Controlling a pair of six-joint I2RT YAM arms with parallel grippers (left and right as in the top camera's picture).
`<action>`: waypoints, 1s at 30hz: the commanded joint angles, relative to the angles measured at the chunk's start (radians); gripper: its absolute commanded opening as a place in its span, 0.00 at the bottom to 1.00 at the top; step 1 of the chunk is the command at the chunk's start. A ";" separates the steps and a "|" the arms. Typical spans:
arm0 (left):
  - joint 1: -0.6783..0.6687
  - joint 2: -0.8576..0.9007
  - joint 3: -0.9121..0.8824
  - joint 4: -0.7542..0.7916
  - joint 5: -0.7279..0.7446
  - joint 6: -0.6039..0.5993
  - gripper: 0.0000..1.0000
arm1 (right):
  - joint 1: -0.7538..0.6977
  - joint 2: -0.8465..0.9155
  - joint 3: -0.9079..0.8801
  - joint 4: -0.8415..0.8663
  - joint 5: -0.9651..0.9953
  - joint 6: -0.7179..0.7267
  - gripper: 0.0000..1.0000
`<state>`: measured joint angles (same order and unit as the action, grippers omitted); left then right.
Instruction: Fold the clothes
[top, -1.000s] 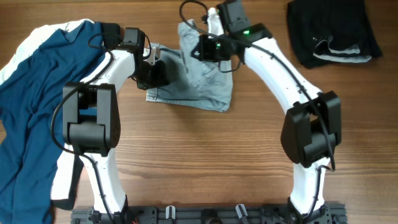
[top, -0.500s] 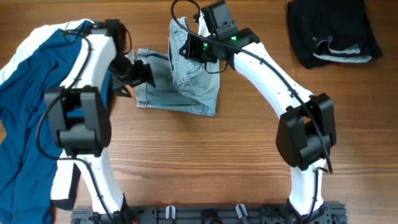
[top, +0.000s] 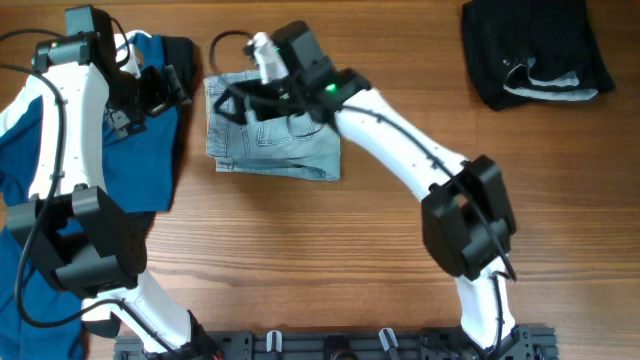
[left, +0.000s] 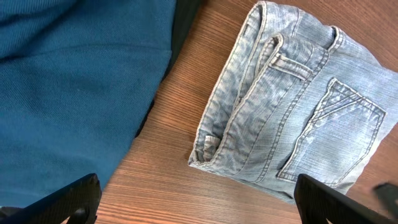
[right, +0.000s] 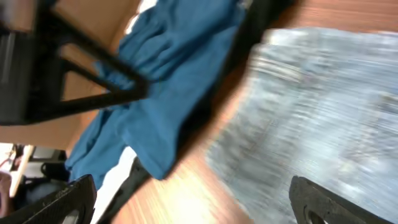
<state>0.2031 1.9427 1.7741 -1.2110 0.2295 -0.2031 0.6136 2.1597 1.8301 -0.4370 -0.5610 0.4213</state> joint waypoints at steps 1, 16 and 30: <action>-0.008 -0.013 0.012 0.006 -0.003 0.016 1.00 | -0.166 -0.049 0.021 -0.103 -0.009 -0.042 0.99; -0.010 -0.012 0.012 0.058 -0.003 0.015 1.00 | -0.109 0.094 0.020 -0.307 0.233 -0.532 1.00; -0.010 -0.012 0.012 0.100 -0.022 0.016 1.00 | -0.322 0.263 0.013 -0.311 0.594 -0.415 1.00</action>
<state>0.1967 1.9427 1.7741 -1.1183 0.2203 -0.2031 0.4408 2.3455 1.8580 -0.7612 -0.1192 0.0063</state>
